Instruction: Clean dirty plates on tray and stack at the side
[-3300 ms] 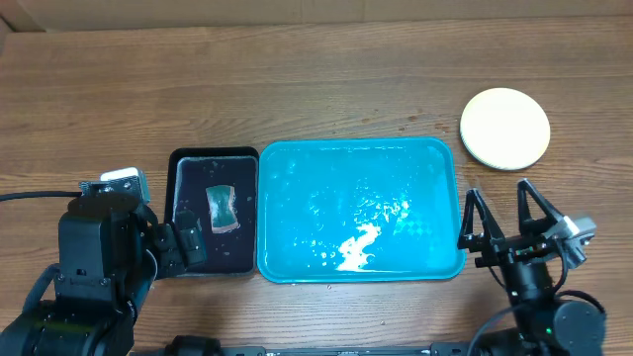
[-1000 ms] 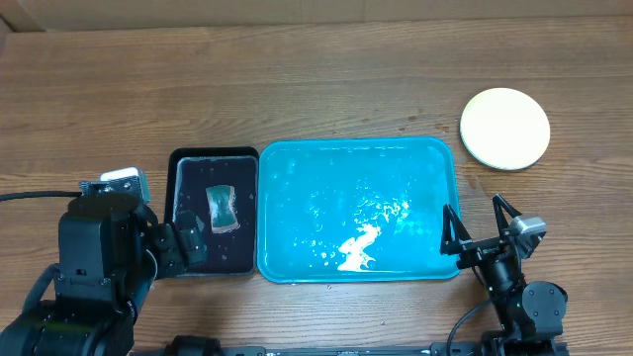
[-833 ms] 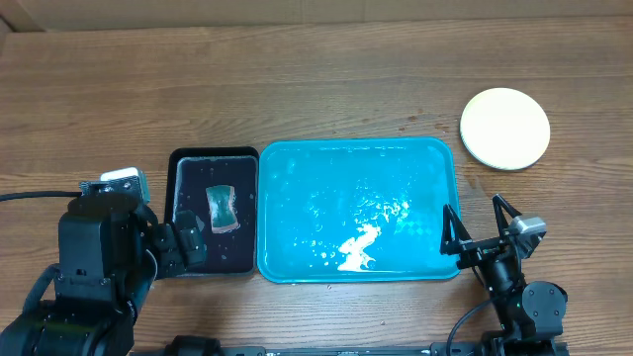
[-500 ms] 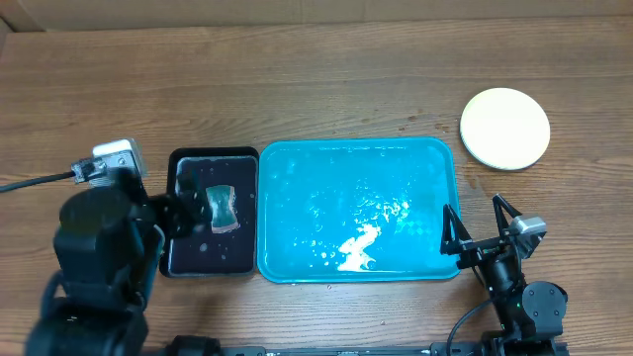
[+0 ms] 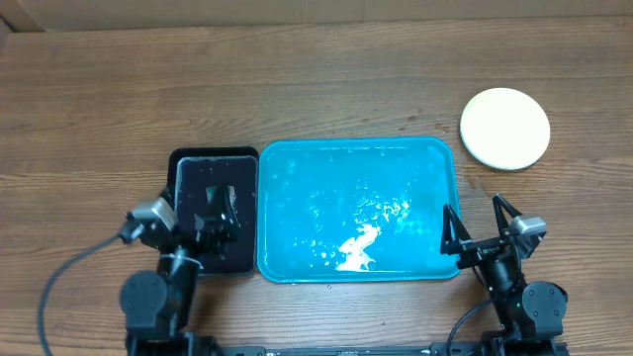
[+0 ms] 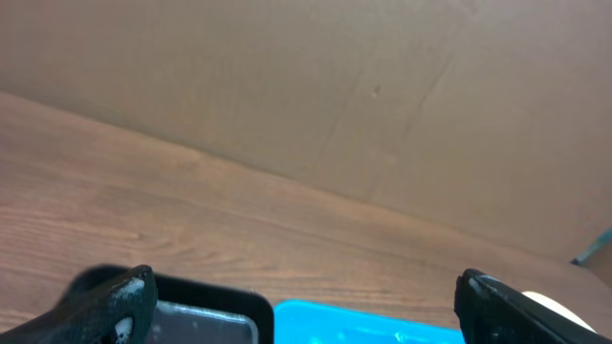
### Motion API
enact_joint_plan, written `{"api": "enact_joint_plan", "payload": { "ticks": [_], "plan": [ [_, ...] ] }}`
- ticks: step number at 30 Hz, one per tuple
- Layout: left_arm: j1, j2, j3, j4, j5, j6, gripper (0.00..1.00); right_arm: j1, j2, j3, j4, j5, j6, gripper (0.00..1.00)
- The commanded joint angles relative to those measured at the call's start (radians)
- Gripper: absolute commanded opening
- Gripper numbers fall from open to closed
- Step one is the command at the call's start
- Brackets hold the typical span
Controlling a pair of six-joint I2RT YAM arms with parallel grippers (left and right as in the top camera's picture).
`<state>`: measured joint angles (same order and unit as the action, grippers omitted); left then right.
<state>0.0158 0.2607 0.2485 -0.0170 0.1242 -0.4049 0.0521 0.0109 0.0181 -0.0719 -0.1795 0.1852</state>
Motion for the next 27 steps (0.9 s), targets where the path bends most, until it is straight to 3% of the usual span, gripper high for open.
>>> {"api": "enact_joint_plan", "payload": {
  "ticks": [1, 8, 23, 27],
  "plan": [
    [0.006, -0.110, -0.072, 0.016, 0.022, -0.030, 1.00, -0.008, -0.008, -0.010, 0.005, -0.005, -0.003, 1.00],
    [0.006, -0.259, -0.143, 0.018, -0.009, -0.029, 1.00, -0.008, -0.008, -0.010, 0.005, -0.005, -0.003, 1.00],
    [0.006, -0.258, -0.231, -0.082, 0.002, -0.021, 1.00, -0.008, -0.008, -0.010, 0.005, -0.005, -0.003, 1.00],
    [0.004, -0.258, -0.233, -0.075, 0.007, 0.028, 1.00, -0.008, -0.008, -0.010, 0.005, -0.005, -0.003, 1.00]
  ]
}}
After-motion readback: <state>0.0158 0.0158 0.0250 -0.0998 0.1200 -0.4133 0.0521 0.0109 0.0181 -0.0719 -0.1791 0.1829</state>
